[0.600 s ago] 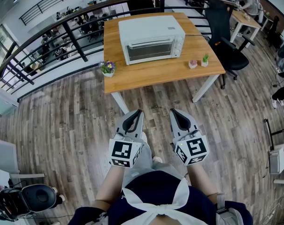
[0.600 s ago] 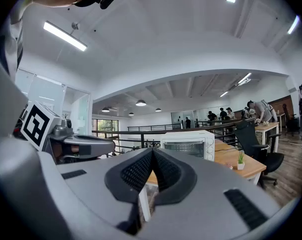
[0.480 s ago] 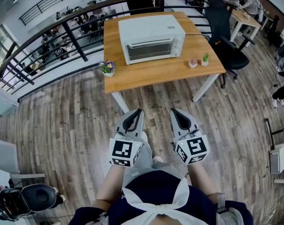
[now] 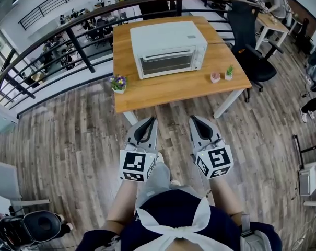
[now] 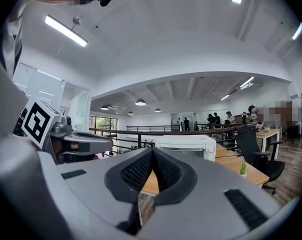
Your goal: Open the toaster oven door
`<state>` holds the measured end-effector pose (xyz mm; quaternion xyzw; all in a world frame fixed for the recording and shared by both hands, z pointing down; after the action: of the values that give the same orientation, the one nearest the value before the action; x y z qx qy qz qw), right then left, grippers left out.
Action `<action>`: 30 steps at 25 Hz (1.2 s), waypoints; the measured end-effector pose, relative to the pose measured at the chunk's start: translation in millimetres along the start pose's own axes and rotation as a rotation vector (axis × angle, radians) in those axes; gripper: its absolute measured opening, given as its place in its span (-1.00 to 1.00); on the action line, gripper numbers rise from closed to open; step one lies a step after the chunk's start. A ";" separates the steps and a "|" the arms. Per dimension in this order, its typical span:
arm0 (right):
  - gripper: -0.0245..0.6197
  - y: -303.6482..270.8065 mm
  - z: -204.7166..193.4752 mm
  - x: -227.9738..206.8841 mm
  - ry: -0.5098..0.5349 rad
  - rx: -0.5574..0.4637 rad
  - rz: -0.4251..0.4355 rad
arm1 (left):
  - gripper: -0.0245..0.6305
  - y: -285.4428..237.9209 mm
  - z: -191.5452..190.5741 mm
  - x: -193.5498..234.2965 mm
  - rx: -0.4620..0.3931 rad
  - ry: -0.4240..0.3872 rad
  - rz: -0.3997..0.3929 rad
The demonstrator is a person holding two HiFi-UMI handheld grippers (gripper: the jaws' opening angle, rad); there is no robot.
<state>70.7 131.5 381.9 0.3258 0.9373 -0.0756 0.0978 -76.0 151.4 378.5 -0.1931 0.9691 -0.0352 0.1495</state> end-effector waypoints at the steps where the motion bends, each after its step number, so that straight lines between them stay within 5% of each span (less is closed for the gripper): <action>1: -0.90 -7.4 3.2 -3.0 0.005 -0.005 0.000 | -0.83 -6.8 1.7 5.5 -0.007 0.000 0.000; 3: -0.90 -23.1 9.4 -8.5 0.019 -0.013 0.004 | -0.83 -19.8 6.0 17.2 -0.028 0.004 -0.003; 5: -0.61 -39.4 15.1 -13.6 0.035 -0.008 0.011 | -0.82 -32.3 10.8 28.9 -0.053 0.007 -0.013; 6: -0.44 -47.4 18.1 -16.5 0.046 -0.005 0.013 | -0.73 -38.8 13.2 34.0 -0.065 0.003 -0.026; 8: -0.28 -63.0 24.9 -22.6 0.072 -0.003 0.013 | -0.17 -52.4 17.3 43.5 -0.083 -0.027 -0.057; 11: -0.11 -85.6 35.4 -31.9 0.117 0.004 0.010 | -0.10 -72.2 18.0 60.2 -0.073 -0.092 -0.080; 30: 0.00 -182.3 22.3 -67.3 0.273 0.241 0.000 | -0.02 -158.6 -15.0 121.6 0.046 -0.221 -0.169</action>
<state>11.3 -54.6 390.2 0.3426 0.9259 -0.1427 -0.0701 -129.9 -41.6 379.2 -0.2731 0.9260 -0.0485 0.2561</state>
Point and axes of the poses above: the fingertips, and each gripper's own axes: y backward along the fingers, x to its left, z out of its top, the point moved 3 cm from there along y, backward along the fingers, and after that the axes turned 13 degrees about -y, right-handed, at the moved point
